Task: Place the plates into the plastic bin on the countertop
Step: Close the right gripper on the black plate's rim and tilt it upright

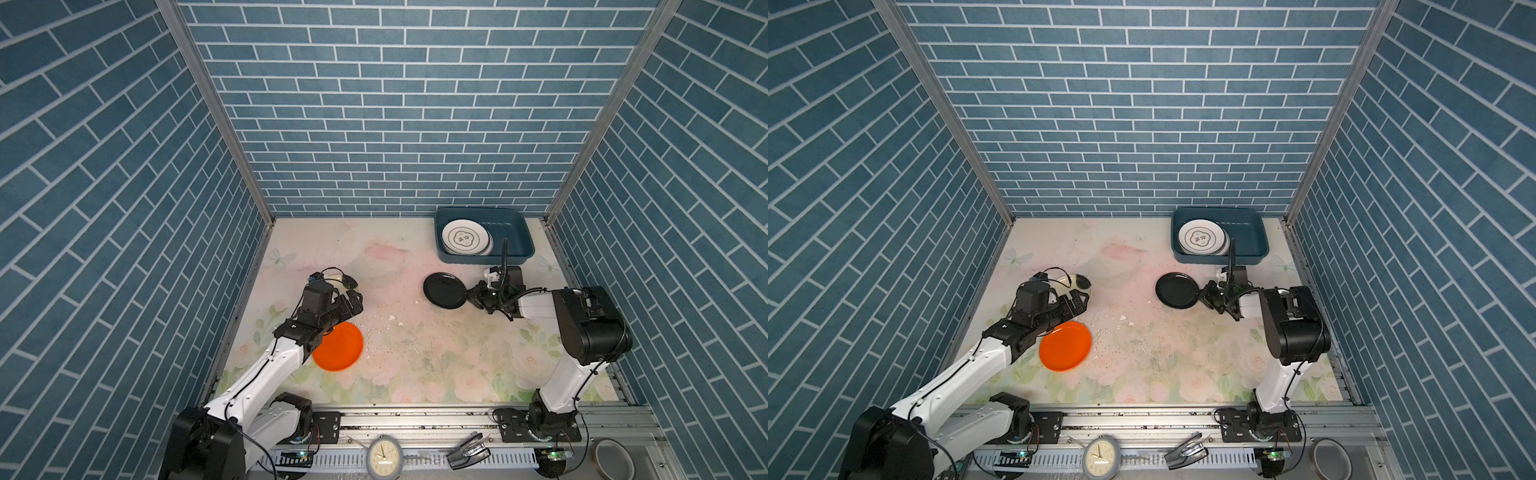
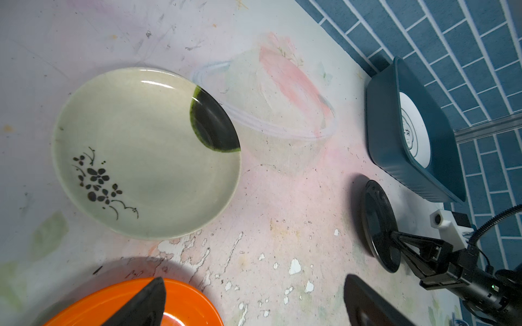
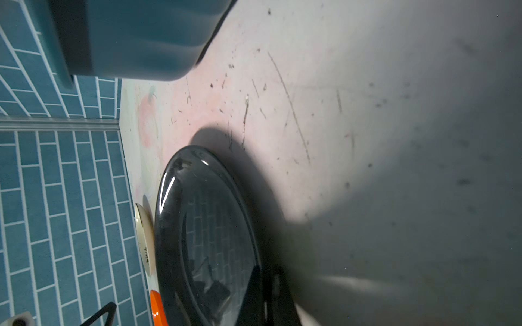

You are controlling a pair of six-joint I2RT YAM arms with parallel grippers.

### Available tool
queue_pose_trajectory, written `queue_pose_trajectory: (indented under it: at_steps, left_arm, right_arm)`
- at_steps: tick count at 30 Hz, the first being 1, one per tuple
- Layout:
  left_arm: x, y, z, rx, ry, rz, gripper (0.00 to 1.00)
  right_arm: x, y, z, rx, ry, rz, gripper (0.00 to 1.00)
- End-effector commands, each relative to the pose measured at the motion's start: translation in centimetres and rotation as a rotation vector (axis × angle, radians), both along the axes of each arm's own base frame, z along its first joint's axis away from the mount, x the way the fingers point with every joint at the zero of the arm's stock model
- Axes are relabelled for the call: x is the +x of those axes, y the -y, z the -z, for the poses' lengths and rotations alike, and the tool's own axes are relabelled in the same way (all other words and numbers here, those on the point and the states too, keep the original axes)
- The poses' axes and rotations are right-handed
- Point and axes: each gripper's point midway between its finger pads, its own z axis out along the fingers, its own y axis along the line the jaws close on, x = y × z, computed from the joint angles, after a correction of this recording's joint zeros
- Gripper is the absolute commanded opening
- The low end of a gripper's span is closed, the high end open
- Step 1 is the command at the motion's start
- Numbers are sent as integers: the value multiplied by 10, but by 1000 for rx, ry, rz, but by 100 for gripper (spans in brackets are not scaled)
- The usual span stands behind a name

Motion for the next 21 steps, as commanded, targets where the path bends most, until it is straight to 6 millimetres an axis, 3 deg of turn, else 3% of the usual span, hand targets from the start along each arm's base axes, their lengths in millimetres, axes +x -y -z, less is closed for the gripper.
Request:
queue_pose_trajectory:
  at_steps: [1, 9, 21]
  left_arm:
    - [6, 2, -7, -28, 36, -1, 100]
    - [10, 2, -12, -4, 53, 9, 99]
    - [22, -3, -19, 69, 69, 19, 100]
  right_arm:
    - [1, -1, -14, -4, 16, -4, 0]
    - [-3, 2, -38, -21, 52, -1, 0]
    - [1, 20, -96, -124, 138, 53, 0]
